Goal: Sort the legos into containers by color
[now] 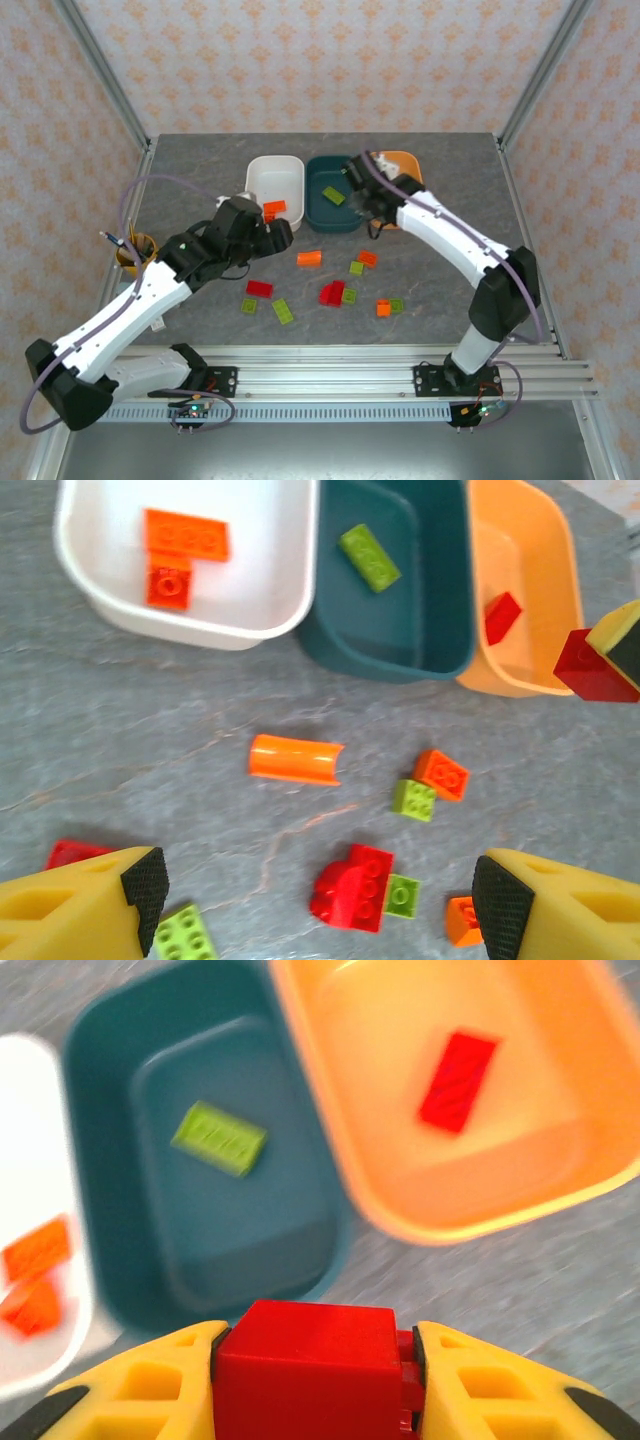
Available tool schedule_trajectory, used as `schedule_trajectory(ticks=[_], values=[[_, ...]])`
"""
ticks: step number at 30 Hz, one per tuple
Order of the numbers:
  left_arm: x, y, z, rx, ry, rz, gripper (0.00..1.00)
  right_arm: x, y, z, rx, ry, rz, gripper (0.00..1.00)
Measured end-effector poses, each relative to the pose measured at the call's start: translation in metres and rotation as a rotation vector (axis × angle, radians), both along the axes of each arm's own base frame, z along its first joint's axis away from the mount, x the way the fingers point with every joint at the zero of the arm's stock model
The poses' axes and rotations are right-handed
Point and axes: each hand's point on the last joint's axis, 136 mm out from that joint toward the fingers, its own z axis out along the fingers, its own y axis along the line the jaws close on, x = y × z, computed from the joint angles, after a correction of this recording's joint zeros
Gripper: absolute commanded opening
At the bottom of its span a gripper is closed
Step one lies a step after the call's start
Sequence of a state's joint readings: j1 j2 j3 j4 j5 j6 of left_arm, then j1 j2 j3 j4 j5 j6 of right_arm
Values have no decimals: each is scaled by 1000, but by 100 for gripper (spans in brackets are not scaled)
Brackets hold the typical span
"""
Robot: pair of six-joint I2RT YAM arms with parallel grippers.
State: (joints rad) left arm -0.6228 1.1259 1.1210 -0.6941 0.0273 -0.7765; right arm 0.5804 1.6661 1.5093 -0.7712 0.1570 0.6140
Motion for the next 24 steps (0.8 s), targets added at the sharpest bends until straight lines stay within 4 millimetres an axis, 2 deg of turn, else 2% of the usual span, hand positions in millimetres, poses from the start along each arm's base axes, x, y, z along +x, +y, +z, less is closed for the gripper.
schedule_trajectory(ticks=[3,5,9,13,16,19,24], values=[[14,-15,5,-20,-7,-17,83,22,-47,-17,-42,53,-76,38],[22,-22,4,-16,1,-18,82,34,-67,-37,-72,114,-101,38],[36,-32,-2,-5,21,-19,82,57,-83,-82,-106,242,-112,39],[38,-35,-9,3,38,-22,82,65,-91,-116,-144,334,-102,43],[38,-36,-9,2,39,-24,83,62,-93,-126,-166,373,-87,52],[36,-34,-10,-1,42,-19,83,62,-93,-124,-175,381,-74,65],[29,-26,-12,11,55,-2,82,63,-92,-121,-180,376,-59,74]])
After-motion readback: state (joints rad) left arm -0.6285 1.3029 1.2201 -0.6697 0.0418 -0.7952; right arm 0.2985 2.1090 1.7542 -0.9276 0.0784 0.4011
